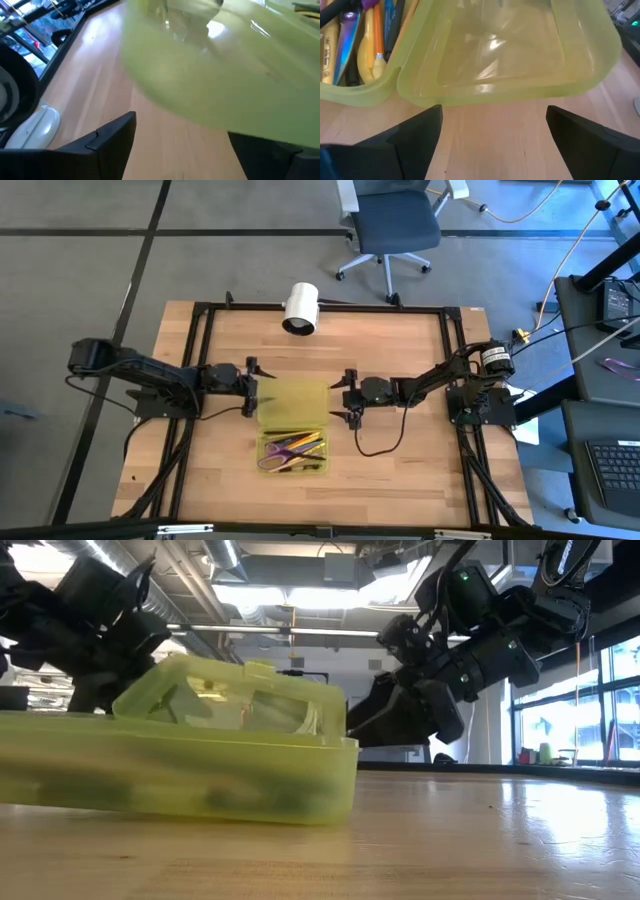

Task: Pick & place school supplies into a supply box
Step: Close the yellow supply box

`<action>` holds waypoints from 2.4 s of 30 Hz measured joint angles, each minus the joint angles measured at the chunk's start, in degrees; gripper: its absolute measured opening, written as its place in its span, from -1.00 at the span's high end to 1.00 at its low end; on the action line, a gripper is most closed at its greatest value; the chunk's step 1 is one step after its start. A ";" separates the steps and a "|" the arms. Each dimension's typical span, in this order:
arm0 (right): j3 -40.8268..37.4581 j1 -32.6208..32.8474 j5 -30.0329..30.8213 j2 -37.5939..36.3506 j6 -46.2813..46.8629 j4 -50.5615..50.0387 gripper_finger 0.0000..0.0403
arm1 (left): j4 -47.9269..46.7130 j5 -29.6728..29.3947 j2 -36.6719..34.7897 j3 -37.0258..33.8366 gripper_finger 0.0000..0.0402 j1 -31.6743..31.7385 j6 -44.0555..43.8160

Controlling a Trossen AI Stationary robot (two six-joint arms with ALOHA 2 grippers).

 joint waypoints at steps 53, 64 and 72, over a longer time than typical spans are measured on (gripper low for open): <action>0.00 7.49 16.24 -12.63 -2.15 -5.07 -0.79 | -12.67 1.87 -5.12 12.95 -0.50 -11.35 -7.38; 0.02 18.18 -3.49 -24.86 31.39 -26.50 -0.79 | -12.40 1.92 -3.45 12.92 -0.50 -12.83 -8.35; 0.08 28.24 -3.52 -16.52 46.66 -14.55 -0.79 | -12.14 1.97 -3.45 12.92 -0.50 -12.83 -8.72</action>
